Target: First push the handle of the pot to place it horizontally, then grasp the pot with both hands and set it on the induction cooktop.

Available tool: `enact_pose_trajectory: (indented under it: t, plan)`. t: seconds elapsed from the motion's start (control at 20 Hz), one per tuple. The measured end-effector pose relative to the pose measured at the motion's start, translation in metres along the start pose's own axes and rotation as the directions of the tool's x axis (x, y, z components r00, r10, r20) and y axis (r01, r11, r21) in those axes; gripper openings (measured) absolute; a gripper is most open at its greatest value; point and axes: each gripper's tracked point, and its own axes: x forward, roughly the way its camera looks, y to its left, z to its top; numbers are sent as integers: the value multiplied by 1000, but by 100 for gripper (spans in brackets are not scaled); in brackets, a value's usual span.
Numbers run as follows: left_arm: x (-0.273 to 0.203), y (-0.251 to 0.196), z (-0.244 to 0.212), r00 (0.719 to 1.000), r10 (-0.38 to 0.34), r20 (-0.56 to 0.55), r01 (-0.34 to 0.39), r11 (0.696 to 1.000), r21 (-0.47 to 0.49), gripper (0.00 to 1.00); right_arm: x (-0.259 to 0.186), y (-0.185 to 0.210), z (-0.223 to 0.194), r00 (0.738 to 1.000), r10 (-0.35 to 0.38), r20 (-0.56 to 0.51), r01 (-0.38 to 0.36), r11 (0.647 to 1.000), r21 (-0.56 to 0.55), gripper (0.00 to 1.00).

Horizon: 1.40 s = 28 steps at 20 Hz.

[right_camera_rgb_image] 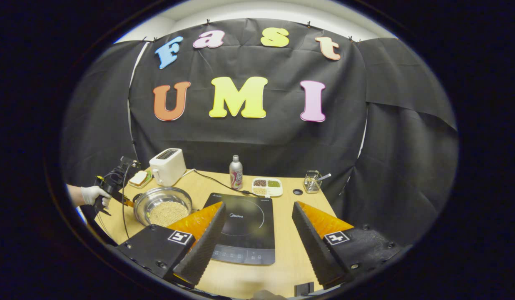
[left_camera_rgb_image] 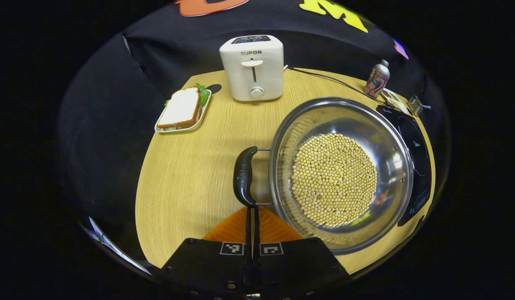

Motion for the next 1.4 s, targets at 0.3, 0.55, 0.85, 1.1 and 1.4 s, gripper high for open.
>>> enact_pose_trajectory:
  t: [0.3,0.55,0.85,1.1,1.4]
  plan:
    - [-46,17,27,968,31,249,-25,999,-30,2,30,29,-21,997,57,-57,-57,998,8,99]
    - [-60,31,36,951,38,307,-29,999,-37,89,67,76,-43,980,146,-138,-151,988,-27,99]
    - [-50,14,55,952,-30,304,42,999,-31,98,128,143,-68,925,272,-266,-260,962,80,100]
    - [-24,4,61,968,-55,243,53,999,13,98,177,187,-105,858,306,-412,-274,952,137,92]
    - [9,1,55,989,-66,132,64,998,23,98,219,220,-157,758,271,-594,-203,963,180,94]
